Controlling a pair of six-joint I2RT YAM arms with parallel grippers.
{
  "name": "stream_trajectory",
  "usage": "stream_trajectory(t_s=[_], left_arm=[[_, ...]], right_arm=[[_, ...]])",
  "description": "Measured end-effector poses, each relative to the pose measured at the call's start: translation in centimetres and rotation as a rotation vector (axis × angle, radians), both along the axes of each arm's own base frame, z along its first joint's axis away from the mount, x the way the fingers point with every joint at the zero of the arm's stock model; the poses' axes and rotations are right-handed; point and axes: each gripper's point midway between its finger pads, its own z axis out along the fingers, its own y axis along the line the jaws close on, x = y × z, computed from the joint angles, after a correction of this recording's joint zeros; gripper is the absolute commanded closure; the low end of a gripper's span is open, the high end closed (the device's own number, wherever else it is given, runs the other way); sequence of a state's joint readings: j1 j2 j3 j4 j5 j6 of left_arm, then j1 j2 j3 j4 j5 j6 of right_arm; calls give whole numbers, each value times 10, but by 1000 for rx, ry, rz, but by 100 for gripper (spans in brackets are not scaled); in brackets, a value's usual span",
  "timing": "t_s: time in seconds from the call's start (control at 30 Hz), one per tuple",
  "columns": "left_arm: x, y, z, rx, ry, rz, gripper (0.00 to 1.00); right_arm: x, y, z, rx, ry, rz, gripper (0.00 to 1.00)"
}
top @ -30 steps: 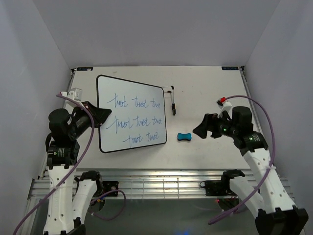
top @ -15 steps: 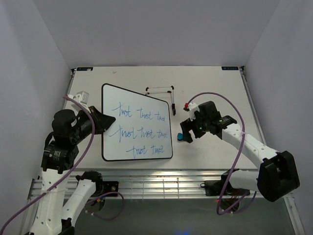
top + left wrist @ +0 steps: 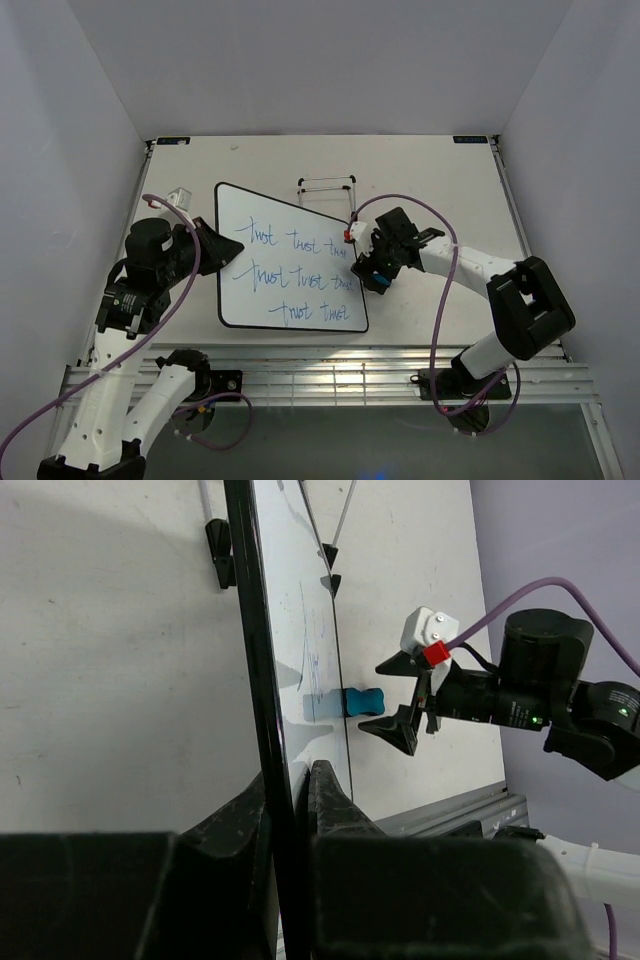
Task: Erase the whiteboard
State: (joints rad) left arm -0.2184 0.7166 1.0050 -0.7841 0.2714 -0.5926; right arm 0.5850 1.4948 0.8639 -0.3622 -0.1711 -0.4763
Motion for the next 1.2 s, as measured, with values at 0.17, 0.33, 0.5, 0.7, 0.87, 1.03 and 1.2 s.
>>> stream_trajectory(t_s=[0.17, 0.33, 0.5, 0.7, 0.87, 1.03, 1.2], left_arm=[[-3, -3, -2, -8, 9, -9, 100], [-3, -4, -2, -6, 5, -12, 100], [-4, -5, -1, -4, 3, -16, 100], [-4, -7, -2, -6, -1, -24, 100], [-1, -13, -7, -18, 7, -52, 100], [5, -25, -19, -45, 45, -100, 100], [9, -38, -36, -82, 107, -159, 100]], right_arm=[[3, 2, -17, -33, 40, 26, 31], [-1, 1, -24, -44, 70, 35, 47], [-1, 1, -24, -45, 70, 35, 66], [-4, -3, -18, -53, 83, -7, 78], [3, -5, 22, 12, -1, -108, 83], [9, -4, 83, 165, -126, -224, 87], [-5, 45, 140, 524, -177, -178, 92]])
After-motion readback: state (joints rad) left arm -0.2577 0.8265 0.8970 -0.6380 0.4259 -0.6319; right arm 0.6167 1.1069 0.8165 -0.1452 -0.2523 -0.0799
